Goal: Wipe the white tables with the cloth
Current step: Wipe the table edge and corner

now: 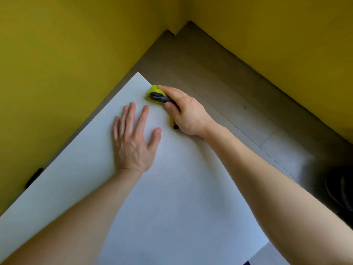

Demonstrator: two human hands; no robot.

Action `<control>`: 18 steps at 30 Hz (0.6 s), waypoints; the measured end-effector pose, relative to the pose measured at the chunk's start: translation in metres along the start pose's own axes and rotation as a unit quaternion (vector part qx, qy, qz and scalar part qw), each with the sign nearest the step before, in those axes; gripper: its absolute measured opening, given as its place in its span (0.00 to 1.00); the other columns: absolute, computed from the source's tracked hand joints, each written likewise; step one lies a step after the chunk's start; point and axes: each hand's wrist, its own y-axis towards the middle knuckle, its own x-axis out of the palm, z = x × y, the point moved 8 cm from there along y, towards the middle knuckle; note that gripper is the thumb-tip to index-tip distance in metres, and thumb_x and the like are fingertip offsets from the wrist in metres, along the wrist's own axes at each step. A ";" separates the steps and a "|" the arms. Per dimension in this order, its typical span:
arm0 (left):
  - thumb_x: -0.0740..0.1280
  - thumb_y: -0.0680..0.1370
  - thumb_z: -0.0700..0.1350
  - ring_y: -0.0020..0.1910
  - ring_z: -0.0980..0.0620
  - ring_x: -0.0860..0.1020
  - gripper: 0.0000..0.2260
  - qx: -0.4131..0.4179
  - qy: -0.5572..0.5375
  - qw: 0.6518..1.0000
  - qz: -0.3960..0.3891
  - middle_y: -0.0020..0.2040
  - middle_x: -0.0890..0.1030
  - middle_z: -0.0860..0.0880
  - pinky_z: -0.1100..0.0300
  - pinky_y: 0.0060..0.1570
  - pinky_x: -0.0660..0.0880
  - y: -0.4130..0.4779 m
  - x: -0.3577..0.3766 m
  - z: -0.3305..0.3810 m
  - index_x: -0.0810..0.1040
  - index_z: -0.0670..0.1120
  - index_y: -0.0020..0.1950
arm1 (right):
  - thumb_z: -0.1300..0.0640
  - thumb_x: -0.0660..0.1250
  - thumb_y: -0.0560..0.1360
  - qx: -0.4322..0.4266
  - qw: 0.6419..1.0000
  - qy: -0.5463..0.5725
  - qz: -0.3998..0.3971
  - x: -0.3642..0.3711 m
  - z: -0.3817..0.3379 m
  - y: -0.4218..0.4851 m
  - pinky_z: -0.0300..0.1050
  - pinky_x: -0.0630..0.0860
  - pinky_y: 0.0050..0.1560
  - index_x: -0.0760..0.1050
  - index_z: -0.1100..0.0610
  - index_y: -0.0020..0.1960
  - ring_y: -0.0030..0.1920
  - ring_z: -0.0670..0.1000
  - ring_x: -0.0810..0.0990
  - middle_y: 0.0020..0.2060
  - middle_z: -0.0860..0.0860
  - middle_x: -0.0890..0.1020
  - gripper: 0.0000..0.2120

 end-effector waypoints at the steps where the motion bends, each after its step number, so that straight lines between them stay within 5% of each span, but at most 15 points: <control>1: 0.62 0.85 0.61 0.87 0.45 0.60 0.29 -0.001 0.000 1.000 0.002 0.87 0.61 0.45 0.38 0.84 0.56 0.000 -0.001 0.000 0.68 0.52 0.85 | 0.61 0.62 0.87 0.006 1.000 -0.003 0.002 -0.009 0.002 -0.036 0.23 0.59 0.69 0.70 0.54 0.82 0.77 0.49 0.71 0.79 0.50 0.75 0.24; 6: 0.62 0.85 0.62 0.87 0.46 0.59 0.29 0.000 0.005 1.000 0.006 0.87 0.62 0.45 0.39 0.84 0.56 0.000 -0.001 0.001 0.67 0.53 0.85 | 0.53 0.60 0.87 0.063 0.998 -0.025 -0.007 -0.042 0.018 -0.177 0.30 0.65 0.72 0.69 0.49 0.82 0.77 0.45 0.72 0.78 0.41 0.73 0.24; 11: 0.63 0.86 0.60 0.85 0.42 0.63 0.26 0.002 0.002 1.000 0.018 0.84 0.67 0.42 0.39 0.83 0.58 0.001 -0.003 0.005 0.72 0.50 0.81 | 0.57 0.61 0.86 0.016 0.999 -0.046 -0.015 -0.023 0.013 -0.092 0.44 0.71 0.71 0.70 0.52 0.81 0.73 0.53 0.75 0.75 0.49 0.78 0.24; 14: 0.61 0.88 0.58 0.73 0.37 0.75 0.20 0.029 0.035 0.998 0.039 0.72 0.77 0.40 0.40 0.73 0.69 -0.005 -0.012 0.016 0.78 0.47 0.73 | 0.57 0.60 0.86 0.034 0.999 -0.034 -0.022 -0.011 0.010 -0.043 0.45 0.71 0.71 0.69 0.48 0.82 0.75 0.53 0.74 0.77 0.48 0.76 0.25; 18: 0.63 0.86 0.55 0.65 0.38 0.76 0.19 -0.049 0.048 0.997 0.028 0.65 0.77 0.42 0.42 0.66 0.72 -0.030 -0.027 0.045 0.77 0.49 0.74 | 0.57 0.61 0.87 0.037 0.999 -0.025 -0.008 -0.029 0.018 -0.114 0.48 0.73 0.72 0.68 0.45 0.82 0.74 0.50 0.75 0.77 0.44 0.75 0.25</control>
